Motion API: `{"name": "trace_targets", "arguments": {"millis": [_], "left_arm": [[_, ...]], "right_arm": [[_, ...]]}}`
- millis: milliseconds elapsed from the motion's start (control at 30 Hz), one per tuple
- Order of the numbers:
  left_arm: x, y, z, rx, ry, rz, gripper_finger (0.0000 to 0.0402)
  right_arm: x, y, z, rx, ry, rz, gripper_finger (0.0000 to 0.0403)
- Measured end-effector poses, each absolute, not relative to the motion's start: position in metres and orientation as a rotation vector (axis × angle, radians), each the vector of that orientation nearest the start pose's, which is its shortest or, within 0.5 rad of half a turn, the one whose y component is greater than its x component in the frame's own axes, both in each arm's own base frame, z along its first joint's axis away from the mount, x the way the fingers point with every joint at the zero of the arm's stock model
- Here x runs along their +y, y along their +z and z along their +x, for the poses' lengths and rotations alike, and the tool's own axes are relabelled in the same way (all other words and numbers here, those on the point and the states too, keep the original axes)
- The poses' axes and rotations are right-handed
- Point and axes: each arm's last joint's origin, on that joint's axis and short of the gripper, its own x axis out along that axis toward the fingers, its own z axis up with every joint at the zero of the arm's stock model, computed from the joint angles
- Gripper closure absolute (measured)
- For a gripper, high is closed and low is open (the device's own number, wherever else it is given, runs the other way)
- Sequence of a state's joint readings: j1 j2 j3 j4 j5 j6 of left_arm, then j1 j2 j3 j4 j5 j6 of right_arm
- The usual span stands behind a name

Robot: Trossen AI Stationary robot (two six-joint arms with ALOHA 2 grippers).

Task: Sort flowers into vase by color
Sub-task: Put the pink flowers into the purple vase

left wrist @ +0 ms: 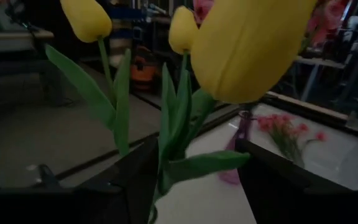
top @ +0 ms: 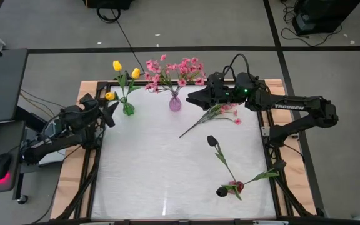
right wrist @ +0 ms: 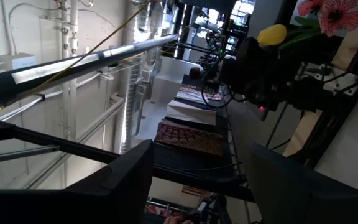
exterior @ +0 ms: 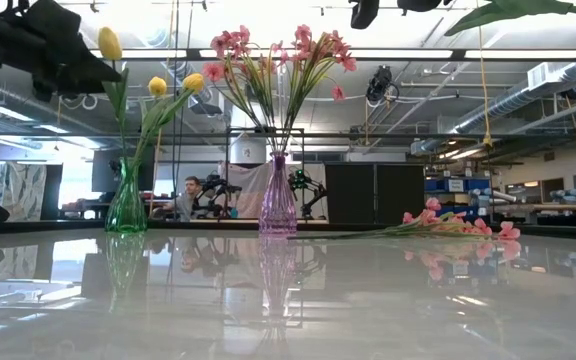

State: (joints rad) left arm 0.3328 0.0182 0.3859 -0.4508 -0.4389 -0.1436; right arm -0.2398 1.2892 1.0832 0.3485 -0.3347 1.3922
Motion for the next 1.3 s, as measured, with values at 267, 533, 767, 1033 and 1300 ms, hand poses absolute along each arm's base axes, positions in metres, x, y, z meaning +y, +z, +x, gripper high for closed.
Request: {"name": "trace_targets", "arguments": {"millis": [267, 533, 767, 1033, 1300], "left_arm": [[0.024, 0.251, 0.045, 0.026, 0.637, -0.311, 0.0184], [0.02, 0.251, 0.044, 0.041, 0.531, -0.443, 0.0184], [0.016, 0.251, 0.046, 0.055, 0.387, -0.559, 0.0184], [0.01, 0.251, 0.048, 0.109, 0.161, -0.662, 0.0184], [0.007, 0.252, 0.048, 0.136, 0.059, -0.811, 0.0184]], "right_arm": [[-0.06, 0.379, 0.287, -0.047, 0.173, 1.349, 0.0149], [-0.06, 0.379, 0.287, -0.047, 0.174, 1.348, 0.0149], [-0.06, 0.379, 0.287, -0.047, 0.173, 1.349, 0.0149], [-0.06, 0.379, 0.287, -0.047, 0.173, 1.349, 0.0149], [-0.06, 0.379, 0.287, -0.047, 0.173, 1.349, 0.0149]]}}
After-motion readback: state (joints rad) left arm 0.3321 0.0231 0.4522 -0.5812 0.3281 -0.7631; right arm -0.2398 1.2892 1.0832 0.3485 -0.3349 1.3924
